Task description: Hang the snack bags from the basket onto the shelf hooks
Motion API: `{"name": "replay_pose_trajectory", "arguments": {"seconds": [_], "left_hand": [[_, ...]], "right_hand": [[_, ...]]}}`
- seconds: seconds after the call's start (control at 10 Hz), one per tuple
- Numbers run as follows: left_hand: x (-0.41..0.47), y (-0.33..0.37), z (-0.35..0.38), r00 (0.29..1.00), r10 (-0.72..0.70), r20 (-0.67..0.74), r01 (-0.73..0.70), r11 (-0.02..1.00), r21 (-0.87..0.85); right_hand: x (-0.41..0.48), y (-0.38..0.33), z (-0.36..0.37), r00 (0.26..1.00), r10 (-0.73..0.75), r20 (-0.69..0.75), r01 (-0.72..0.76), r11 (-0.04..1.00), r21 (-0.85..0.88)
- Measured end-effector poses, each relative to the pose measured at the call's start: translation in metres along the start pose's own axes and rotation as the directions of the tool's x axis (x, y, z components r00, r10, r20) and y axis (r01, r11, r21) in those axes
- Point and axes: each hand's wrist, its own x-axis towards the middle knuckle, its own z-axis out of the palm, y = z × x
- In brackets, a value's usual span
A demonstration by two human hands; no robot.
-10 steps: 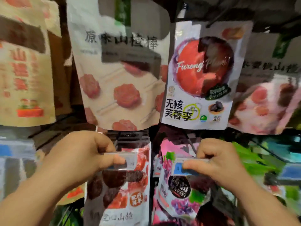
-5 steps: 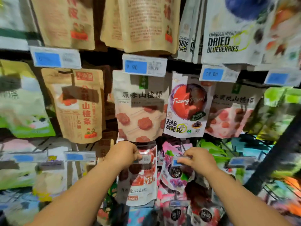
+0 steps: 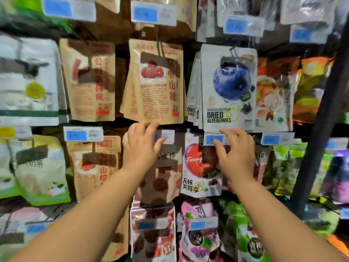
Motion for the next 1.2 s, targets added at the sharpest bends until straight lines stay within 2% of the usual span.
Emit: {"name": "replay_pose_trajectory", "arguments": {"seconds": [0.1, 0.2, 0.3, 0.4, 0.5, 0.6, 0.7, 1.1, 1.2], "left_hand": [[-0.001, 0.001, 0.003, 1.000, 0.015, 0.006, -0.015, 0.999, 0.038], [-0.005, -0.002, 0.009, 1.000, 0.014, -0.002, -0.014, 0.997, 0.078], [-0.002, 0.005, 0.006, 0.998, -0.057, 0.002, 0.057, 0.997, 0.048], [0.012, 0.013, 0.000, 0.996, 0.083, -0.021, -0.080, 0.990, 0.116], [0.039, 0.015, -0.008, 0.983, 0.121, 0.139, -0.154, 0.953, 0.262], [0.058, 0.009, -0.015, 0.959, 0.069, 0.275, -0.163, 0.929, 0.333], [0.064, -0.003, -0.017, 0.950, 0.079, 0.303, -0.196, 0.904, 0.380], [0.046, -0.024, -0.019, 0.937, 0.072, 0.342, -0.168, 0.951, 0.259], [0.038, -0.027, -0.022, 0.944, 0.096, 0.315, -0.162, 0.969, 0.189]], "right_hand": [[0.013, 0.000, -0.005, 0.985, 0.041, 0.166, -0.018, 0.990, -0.142], [0.020, 0.004, -0.005, 0.923, 0.075, 0.377, 0.031, 0.963, -0.268], [0.023, 0.007, -0.004, 0.864, 0.082, 0.497, 0.114, 0.930, -0.350], [0.025, 0.002, -0.003, 0.848, 0.077, 0.524, 0.153, 0.912, -0.380], [0.030, -0.008, -0.003, 0.822, 0.073, 0.564, 0.166, 0.918, -0.360], [0.034, -0.013, -0.002, 0.804, 0.081, 0.589, 0.169, 0.919, -0.356], [0.035, -0.014, 0.000, 0.792, 0.096, 0.602, 0.167, 0.916, -0.366], [0.036, -0.022, -0.010, 0.790, 0.112, 0.602, 0.137, 0.926, -0.351], [0.041, -0.022, -0.022, 0.812, 0.119, 0.571, 0.087, 0.943, -0.321]]}}
